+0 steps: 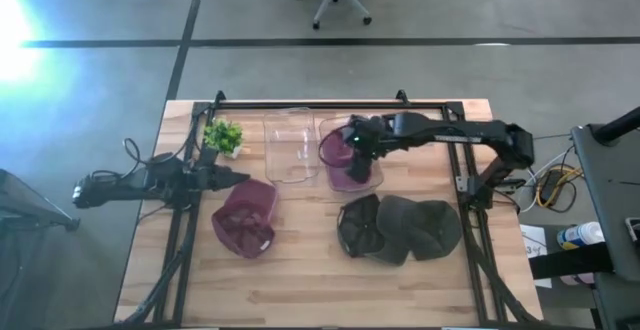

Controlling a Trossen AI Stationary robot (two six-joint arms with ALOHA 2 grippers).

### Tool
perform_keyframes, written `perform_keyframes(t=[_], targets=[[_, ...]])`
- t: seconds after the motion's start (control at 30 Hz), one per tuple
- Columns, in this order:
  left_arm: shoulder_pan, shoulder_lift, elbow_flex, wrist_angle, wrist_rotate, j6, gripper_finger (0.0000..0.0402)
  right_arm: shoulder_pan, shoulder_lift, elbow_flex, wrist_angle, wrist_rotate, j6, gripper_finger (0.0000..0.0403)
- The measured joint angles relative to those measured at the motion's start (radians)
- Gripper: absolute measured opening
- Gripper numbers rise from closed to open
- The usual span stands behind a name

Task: Pick & Place hat
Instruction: Put the red cap into the right transparent bin

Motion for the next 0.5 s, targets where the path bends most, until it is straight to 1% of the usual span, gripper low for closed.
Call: perform_keyframes(t=[0.07,0.13,0.17,0.2,0.23,0.3,0.37,0.43,0.5], targets=[[-0.009,0.051,0.048,-0.025,0.040,0.032,0.0097,0.039,-0.021,0.002,-0.003,-0.030,0.010,0.0136],[-0.017,0.118,0.094,-0.072,0.148,0.062,0.0097,0.066,-0.022,-0.014,-0.008,-0.088,0.039,0.0135],[-0.023,0.162,0.122,-0.132,0.213,0.077,0.0097,0.076,-0.018,-0.022,-0.015,-0.110,0.059,0.0134],[-0.031,0.209,0.153,-0.231,0.277,0.093,0.0097,0.085,-0.017,-0.028,-0.015,-0.115,0.082,0.0134],[-0.043,0.264,0.184,-0.346,0.312,0.118,0.0097,0.096,-0.018,-0.032,-0.014,-0.111,0.106,0.0134],[-0.074,0.375,0.249,-0.583,0.314,0.191,0.0097,0.124,-0.026,-0.037,-0.012,-0.100,0.145,0.0135],[-0.103,0.480,0.307,-0.733,0.263,0.261,0.0097,0.156,-0.027,-0.043,-0.007,-0.102,0.195,0.0134],[-0.123,0.565,0.349,-0.820,0.211,0.287,0.0097,0.188,-0.023,-0.050,-0.011,-0.109,0.248,0.0132],[-0.129,0.632,0.372,-0.842,0.190,0.292,0.0097,0.213,-0.024,-0.054,-0.009,-0.108,0.304,0.0130]])
